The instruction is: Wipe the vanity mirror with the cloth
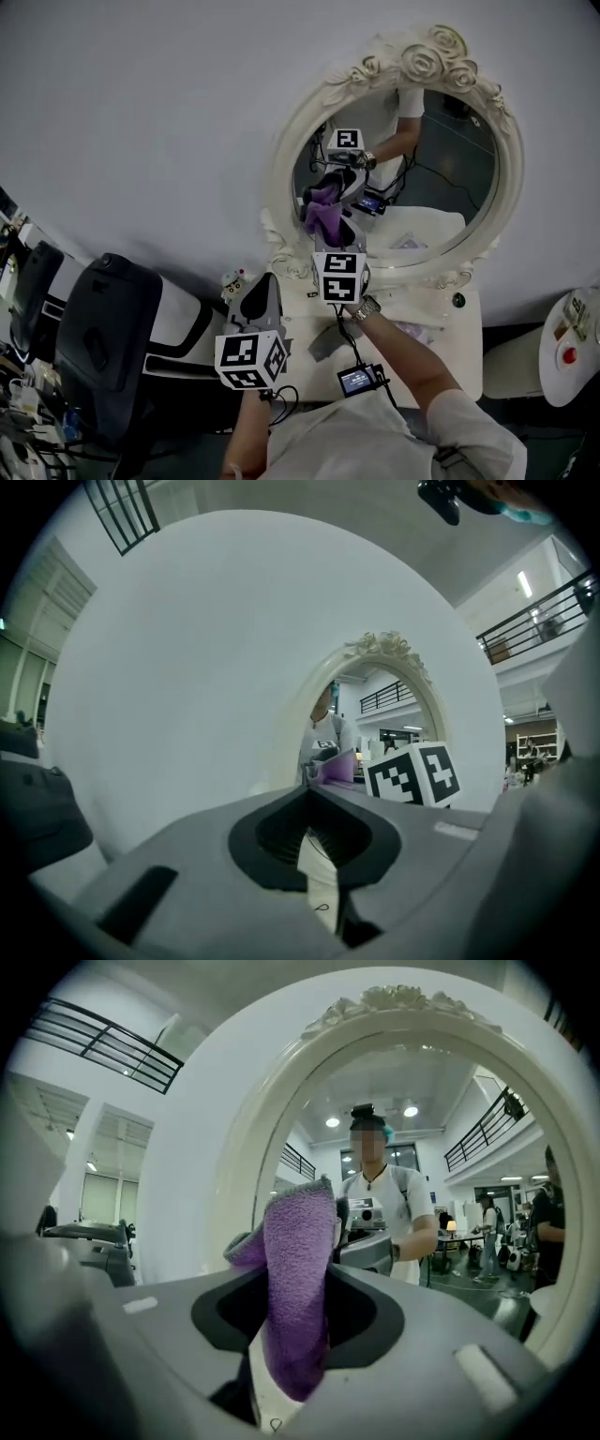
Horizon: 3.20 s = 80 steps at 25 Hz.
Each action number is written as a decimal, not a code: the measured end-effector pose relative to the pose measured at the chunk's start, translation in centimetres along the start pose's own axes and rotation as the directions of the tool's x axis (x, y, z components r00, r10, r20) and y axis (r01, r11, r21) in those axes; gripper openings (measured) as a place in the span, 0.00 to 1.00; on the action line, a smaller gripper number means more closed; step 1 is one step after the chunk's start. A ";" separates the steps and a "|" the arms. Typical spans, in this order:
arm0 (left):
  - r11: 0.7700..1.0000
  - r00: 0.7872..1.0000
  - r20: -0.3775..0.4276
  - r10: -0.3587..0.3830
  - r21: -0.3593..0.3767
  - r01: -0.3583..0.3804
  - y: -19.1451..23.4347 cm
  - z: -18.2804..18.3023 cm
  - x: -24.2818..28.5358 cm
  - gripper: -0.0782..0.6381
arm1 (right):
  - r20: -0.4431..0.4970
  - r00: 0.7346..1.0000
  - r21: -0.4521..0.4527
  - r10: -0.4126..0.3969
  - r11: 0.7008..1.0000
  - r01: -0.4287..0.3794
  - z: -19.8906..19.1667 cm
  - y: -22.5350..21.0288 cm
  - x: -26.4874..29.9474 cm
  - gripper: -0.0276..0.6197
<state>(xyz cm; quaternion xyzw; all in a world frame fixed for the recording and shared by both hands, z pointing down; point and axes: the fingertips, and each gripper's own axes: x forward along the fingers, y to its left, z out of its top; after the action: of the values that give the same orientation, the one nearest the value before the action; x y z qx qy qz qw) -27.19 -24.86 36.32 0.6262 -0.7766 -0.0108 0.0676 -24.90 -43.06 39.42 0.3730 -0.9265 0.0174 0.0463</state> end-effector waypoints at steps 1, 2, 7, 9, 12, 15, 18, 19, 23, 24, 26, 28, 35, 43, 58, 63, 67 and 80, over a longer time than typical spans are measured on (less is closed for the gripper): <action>1.000 1.000 -0.003 0.015 0.000 -0.015 0.5 -0.1 -0.3 0.11 | -0.009 1.000 0.006 0.006 1.000 -0.006 -0.2 0.5 0.4 0.29; 1.000 1.000 -0.005 0.026 -0.001 -0.026 1.0 -0.3 -0.6 0.11 | -0.014 1.000 0.010 0.007 1.000 -0.007 -0.4 0.8 0.8 0.29; 1.000 1.000 -0.022 0.013 0.001 -0.013 0.8 -0.7 0.0 0.11 | -0.013 1.000 0.008 -0.024 1.000 0.024 -0.8 -0.1 0.9 0.29; 1.000 1.000 -0.024 -0.017 0.006 0.018 -0.1 -0.6 0.8 0.11 | -0.009 0.999 0.009 -0.048 0.999 0.048 -0.8 -1.5 0.4 0.29; 0.997 0.997 -0.025 -0.071 0.010 0.071 -2.1 -0.7 2.1 0.11 | 0.003 0.996 0.011 -0.092 0.996 0.092 -0.7 -4.5 -1.0 0.29; 0.990 0.990 -0.030 -0.139 0.010 0.140 -4.9 -0.9 3.5 0.11 | 0.009 0.987 0.012 -0.158 0.987 0.158 -0.6 -8.6 -3.0 0.29; 0.976 0.975 -0.038 -0.219 0.009 0.220 -8.3 -1.3 4.9 0.11 | 0.006 0.970 0.016 -0.244 0.970 0.243 -0.9 -13.4 -5.1 0.29; 0.969 0.969 -0.042 -0.245 0.009 0.246 -9.5 -1.5 5.3 0.11 | 0.003 0.962 0.018 -0.272 0.962 0.272 -1.1 -15.0 -5.9 0.29; 0.945 0.944 -0.059 -0.325 0.015 0.326 -13.4 -2.1 6.5 0.11 | -0.014 0.931 0.015 -0.364 0.931 0.365 -2.0 -20.8 -8.5 0.30; 0.941 0.940 -0.061 -0.336 0.017 0.338 -14.1 -2.2 6.7 0.11 | -0.019 0.924 0.018 -0.382 0.924 0.383 -2.2 -22.1 -9.1 0.30; 0.935 0.934 -0.065 -0.352 0.018 0.353 -15.3 -2.3 7.1 0.11 | -0.030 0.911 0.025 -0.410 0.911 0.411 -2.5 -24.3 -10.2 0.30; 0.932 0.930 -0.066 -0.361 0.015 0.363 -16.1 -2.4 7.3 0.11 | -0.039 0.901 0.018 -0.431 0.902 0.432 -2.6 -26.1 -11.0 0.30; 0.930 0.927 -0.080 -0.366 0.015 0.368 -16.9 -3.0 7.4 0.11 | -0.059 0.868 -0.004 -0.494 0.869 0.494 -3.5 -30.1 -12.9 0.30; 0.944 0.941 -0.086 -0.328 0.005 0.330 -14.2 -3.4 6.5 0.11 | -0.071 0.876 0.053 -0.477 0.875 0.481 -4.2 -27.0 -12.7 0.29; 0.988 0.987 -0.054 -0.151 -0.028 0.150 -5.9 -3.9 2.5 0.11 | -0.171 0.984 0.018 -0.055 0.998 0.059 -8.9 -4.3 -1.4 0.29; 0.997 0.994 -0.079 -0.074 -0.021 0.073 -3.3 -4.6 1.6 0.11 | -0.200 0.980 0.024 -0.006 1.000 0.011 -10.4 -1.4 1.0 0.29; 0.999 0.996 -0.085 -0.042 0.000 0.042 -2.3 -4.6 1.5 0.11 | -0.200 0.979 0.017 -0.026 0.999 0.030 -11.0 -1.8 1.4 0.29; 0.961 0.957 -0.100 -0.272 0.018 0.275 -11.7 -5.0 6.5 0.11 | -0.208 0.961 -0.020 -0.182 0.983 0.182 -11.5 -13.7 -3.8 0.30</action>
<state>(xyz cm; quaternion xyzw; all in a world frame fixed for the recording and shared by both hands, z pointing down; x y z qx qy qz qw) -16.58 -33.36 40.69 0.7283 -0.6785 0.0225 0.0932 -11.85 -49.53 50.45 0.4527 -0.8783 0.0520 0.1451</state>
